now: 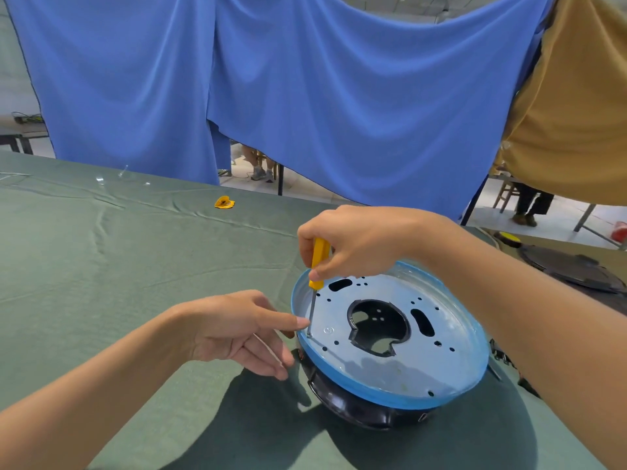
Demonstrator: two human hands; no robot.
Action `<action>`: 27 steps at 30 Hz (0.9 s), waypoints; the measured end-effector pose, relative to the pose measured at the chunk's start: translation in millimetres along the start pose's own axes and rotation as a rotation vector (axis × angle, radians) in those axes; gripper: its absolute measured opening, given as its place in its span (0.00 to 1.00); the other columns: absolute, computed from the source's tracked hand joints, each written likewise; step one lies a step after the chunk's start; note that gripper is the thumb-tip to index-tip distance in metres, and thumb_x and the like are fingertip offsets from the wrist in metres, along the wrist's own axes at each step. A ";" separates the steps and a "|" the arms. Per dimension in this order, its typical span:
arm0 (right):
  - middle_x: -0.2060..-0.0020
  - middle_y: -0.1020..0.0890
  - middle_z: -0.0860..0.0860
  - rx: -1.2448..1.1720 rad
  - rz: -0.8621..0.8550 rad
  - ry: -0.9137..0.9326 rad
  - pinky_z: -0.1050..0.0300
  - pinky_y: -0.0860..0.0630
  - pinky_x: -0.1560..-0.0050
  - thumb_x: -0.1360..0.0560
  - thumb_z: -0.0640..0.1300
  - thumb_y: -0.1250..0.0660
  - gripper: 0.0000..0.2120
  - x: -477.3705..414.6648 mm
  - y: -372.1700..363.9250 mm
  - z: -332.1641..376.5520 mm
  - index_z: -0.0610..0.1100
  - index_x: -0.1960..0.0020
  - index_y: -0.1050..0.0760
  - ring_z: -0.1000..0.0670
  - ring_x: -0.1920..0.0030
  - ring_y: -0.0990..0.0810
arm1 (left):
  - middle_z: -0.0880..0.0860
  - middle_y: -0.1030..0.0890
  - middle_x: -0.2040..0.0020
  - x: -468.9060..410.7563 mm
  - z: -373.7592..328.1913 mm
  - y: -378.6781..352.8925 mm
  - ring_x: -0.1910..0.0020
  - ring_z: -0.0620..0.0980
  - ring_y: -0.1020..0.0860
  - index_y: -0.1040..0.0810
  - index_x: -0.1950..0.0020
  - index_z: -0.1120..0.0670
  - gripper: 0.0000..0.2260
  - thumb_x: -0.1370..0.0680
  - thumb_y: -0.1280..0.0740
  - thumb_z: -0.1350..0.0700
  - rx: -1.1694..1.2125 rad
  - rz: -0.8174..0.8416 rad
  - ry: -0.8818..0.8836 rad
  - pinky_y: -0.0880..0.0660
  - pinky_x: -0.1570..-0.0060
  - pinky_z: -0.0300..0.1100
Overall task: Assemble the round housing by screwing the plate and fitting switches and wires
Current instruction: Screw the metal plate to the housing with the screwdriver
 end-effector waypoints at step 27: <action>0.62 0.23 0.49 -0.020 -0.257 -0.141 0.52 0.29 0.66 0.22 0.65 0.44 0.21 -2.7 -21.8 0.4 0.48 0.58 0.32 0.48 0.63 0.23 | 0.53 0.13 0.59 2.1 -28.8 -30.4 0.55 0.52 0.15 0.16 0.58 0.52 0.15 0.40 0.20 0.49 -0.076 -0.530 -0.867 0.20 0.46 0.59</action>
Point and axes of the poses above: each hand's wrist, its own x-axis away from the middle knuckle, its own y-axis out of the back of the hand, z = x × y, the point moved 1 cm from there along -x, towards the middle knuckle
